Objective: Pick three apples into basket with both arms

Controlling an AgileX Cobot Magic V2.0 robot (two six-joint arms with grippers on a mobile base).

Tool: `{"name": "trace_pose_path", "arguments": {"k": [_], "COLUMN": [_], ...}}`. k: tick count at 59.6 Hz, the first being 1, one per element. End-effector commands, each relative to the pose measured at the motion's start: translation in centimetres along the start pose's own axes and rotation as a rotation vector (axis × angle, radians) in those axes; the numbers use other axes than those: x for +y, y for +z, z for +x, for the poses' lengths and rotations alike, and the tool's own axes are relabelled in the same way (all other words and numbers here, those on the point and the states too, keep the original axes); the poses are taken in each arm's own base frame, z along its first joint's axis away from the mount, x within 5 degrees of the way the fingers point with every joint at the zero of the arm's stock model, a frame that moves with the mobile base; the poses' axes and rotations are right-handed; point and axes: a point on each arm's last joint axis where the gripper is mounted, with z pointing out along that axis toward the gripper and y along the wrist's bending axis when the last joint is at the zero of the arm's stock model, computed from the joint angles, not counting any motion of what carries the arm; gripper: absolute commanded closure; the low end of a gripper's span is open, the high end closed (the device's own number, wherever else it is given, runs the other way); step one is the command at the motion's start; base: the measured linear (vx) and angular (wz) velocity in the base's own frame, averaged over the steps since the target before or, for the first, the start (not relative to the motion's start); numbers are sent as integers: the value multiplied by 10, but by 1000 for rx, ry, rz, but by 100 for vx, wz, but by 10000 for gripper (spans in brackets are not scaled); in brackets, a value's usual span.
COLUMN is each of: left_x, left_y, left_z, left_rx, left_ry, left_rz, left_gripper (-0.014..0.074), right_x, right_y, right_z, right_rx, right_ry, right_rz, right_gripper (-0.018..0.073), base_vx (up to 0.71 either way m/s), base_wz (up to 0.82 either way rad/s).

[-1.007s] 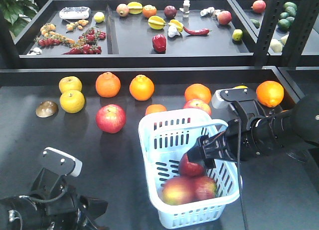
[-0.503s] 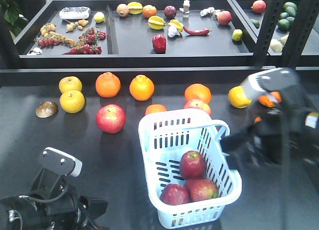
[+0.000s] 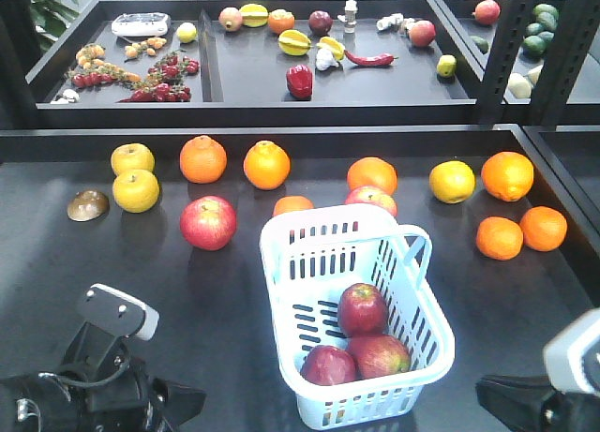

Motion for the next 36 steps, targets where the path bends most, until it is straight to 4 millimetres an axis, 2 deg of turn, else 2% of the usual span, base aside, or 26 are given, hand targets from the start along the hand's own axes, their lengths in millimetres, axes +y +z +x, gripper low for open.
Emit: {"name": "trace_pose_path", "arguments": {"k": [1,36], "left_x": [-4,-4], "left_y": [-4,-4], "left_z": [-10,-10], "left_rx": [-51,-51], "left_ry": [-11,-11], "left_rz": [6,6], "left_gripper": [602,602], "right_x": [-1,-1], "right_y": [-7,-8], "right_z": [-12,-12], "right_rx": [-99,-100], "right_ry": [0,1], "right_rz": [29,27], "right_gripper": [567,567], "base_vx": [0,0], "base_wz": [0,0]}}
